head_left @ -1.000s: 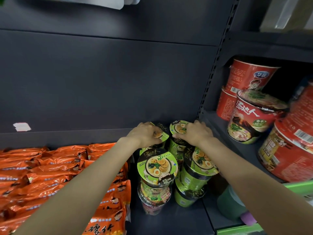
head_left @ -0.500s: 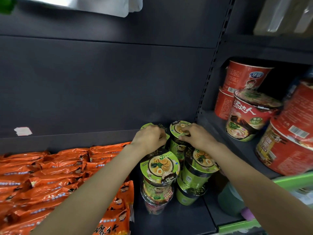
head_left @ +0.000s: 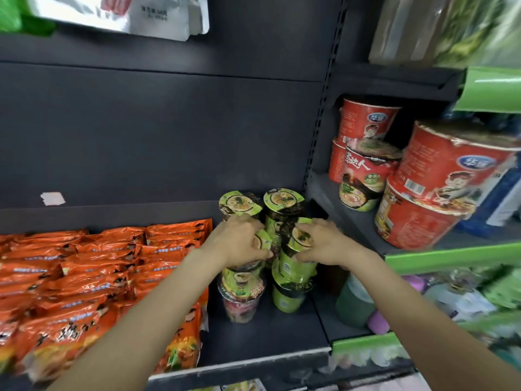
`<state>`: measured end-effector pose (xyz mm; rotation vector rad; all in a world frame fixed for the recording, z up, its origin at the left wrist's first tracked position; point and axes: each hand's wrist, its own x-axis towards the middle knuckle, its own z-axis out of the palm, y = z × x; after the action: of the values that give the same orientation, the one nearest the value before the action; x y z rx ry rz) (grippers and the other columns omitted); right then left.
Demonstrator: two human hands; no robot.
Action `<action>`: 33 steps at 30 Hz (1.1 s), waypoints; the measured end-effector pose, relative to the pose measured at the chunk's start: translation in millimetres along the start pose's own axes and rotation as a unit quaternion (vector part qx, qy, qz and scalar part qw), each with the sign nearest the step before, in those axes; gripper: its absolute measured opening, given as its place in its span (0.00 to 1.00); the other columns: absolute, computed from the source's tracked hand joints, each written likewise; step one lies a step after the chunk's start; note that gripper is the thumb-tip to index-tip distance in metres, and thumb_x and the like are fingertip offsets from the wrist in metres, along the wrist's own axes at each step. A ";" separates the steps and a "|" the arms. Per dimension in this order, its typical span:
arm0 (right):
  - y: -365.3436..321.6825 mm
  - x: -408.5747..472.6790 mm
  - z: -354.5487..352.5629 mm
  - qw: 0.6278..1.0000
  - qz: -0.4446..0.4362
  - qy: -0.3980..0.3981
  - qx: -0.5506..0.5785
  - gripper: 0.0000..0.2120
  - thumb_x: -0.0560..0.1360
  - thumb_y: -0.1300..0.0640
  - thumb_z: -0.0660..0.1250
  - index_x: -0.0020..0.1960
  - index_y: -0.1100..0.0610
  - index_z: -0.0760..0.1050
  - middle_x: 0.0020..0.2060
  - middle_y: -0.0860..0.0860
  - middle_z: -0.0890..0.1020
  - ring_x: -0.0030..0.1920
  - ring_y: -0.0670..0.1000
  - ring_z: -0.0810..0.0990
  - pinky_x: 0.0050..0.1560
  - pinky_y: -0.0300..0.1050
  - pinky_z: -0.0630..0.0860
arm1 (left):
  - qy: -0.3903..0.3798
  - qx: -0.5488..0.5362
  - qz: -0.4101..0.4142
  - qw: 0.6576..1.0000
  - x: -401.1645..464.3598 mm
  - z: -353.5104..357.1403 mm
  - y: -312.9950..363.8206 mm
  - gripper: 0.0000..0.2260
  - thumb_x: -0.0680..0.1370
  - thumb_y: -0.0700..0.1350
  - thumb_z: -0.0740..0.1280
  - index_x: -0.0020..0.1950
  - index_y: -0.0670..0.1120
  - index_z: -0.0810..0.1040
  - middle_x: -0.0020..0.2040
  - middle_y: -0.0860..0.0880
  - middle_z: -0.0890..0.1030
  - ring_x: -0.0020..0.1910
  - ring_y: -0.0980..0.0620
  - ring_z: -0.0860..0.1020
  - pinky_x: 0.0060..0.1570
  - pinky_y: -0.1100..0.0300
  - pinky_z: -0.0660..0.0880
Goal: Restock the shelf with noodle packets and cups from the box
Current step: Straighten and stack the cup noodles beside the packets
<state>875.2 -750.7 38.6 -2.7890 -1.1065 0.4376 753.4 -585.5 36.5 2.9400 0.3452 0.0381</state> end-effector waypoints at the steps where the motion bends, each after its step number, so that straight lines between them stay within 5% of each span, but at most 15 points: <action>1: 1.8 -2.7 2.4 1.000 -0.008 -0.012 -0.012 0.40 0.71 0.45 0.70 0.76 0.48 0.53 0.74 0.56 0.55 0.73 0.62 0.52 0.73 0.56 0.54 | 0.003 -0.001 -0.006 1.000 -5.8 2.5 1.9 0.32 0.72 0.60 0.67 0.72 0.50 0.65 0.70 0.48 0.67 0.69 0.46 0.63 0.66 0.48 0.66; 5: 7.5 -10.2 12.5 0.998 -0.038 0.027 -0.036 0.35 0.73 0.55 0.69 0.76 0.51 0.56 0.74 0.55 0.59 0.72 0.60 0.58 0.71 0.54 0.60 | -0.007 0.005 -0.018 1.000 -21.1 14.4 5.6 0.32 0.71 0.55 0.70 0.72 0.52 0.64 0.70 0.48 0.66 0.68 0.45 0.63 0.65 0.48 0.67; 13: 14.8 -14.9 38.0 0.983 -0.048 0.164 -0.070 0.34 0.74 0.56 0.69 0.75 0.51 0.57 0.72 0.49 0.64 0.68 0.54 0.62 0.68 0.49 0.64 | 0.053 0.146 0.005 0.988 -33.0 46.5 8.4 0.47 0.67 0.53 0.75 0.76 0.50 0.50 0.75 0.48 0.55 0.74 0.46 0.54 0.72 0.53 0.56; 23: -1.9 -14.4 49.1 0.971 -0.010 0.218 -0.097 0.31 0.72 0.45 0.68 0.71 0.51 0.63 0.63 0.52 0.68 0.64 0.55 0.64 0.62 0.51 0.68 | 0.132 0.112 0.002 0.985 -24.9 55.8 -7.7 0.35 0.73 0.46 0.70 0.75 0.52 0.55 0.74 0.50 0.60 0.73 0.48 0.58 0.70 0.54 0.58; 29: 6.8 -13.9 32.9 0.985 -0.044 0.148 -0.075 0.33 0.73 0.57 0.69 0.74 0.50 0.60 0.67 0.52 0.66 0.66 0.56 0.64 0.63 0.52 0.68 | 0.145 0.117 0.009 0.983 -26.4 62.8 -4.6 0.35 0.72 0.44 0.72 0.75 0.52 0.58 0.74 0.49 0.62 0.73 0.46 0.60 0.68 0.52 0.60; 33: 6.2 -17.4 42.5 0.982 -0.037 0.183 -0.041 0.31 0.73 0.60 0.69 0.73 0.52 0.63 0.65 0.53 0.68 0.65 0.57 0.66 0.65 0.52 0.67 | 0.164 0.107 0.020 0.980 -34.9 68.2 -7.0 0.35 0.67 0.42 0.75 0.72 0.49 0.65 0.71 0.47 0.69 0.70 0.43 0.66 0.65 0.49 0.66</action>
<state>854.3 -767.3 0.7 -2.7281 -1.1534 -0.1304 721.0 -598.9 -32.0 3.1516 0.3562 0.5264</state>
